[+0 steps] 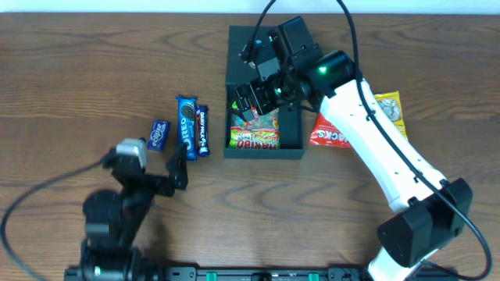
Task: Pack container
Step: 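Reach left gripper to the blue Oreo pack and grasp it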
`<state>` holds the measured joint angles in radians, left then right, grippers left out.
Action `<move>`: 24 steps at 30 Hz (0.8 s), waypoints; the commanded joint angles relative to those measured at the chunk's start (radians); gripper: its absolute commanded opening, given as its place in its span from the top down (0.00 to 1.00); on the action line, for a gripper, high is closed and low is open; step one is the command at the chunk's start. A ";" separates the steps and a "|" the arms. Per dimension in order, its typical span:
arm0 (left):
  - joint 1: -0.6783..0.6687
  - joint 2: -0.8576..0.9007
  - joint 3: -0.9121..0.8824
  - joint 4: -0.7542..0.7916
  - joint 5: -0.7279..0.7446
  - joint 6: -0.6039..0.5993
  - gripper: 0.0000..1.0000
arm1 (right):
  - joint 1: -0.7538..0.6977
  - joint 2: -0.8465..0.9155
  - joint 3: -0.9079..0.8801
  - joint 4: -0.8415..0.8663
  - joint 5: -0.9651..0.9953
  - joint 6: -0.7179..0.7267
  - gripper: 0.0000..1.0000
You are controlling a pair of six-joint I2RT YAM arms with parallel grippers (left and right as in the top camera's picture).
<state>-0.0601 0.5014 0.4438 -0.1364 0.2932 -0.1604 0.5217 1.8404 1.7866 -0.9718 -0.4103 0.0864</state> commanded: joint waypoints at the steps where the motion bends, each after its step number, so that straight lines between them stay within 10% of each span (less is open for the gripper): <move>1: 0.001 0.188 0.116 -0.058 0.010 0.026 0.05 | -0.005 -0.015 0.008 -0.003 0.003 -0.017 0.01; 11: 0.001 0.744 0.473 -0.293 -0.275 0.027 0.05 | -0.005 -0.015 0.008 -0.017 0.004 -0.018 0.01; 24: 0.000 1.020 0.504 -0.081 -0.109 0.042 0.05 | -0.005 -0.015 0.008 -0.030 0.075 -0.036 0.01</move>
<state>-0.0608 1.4864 0.9283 -0.2226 0.1333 -0.1478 0.5209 1.8404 1.7866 -1.0046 -0.3508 0.0669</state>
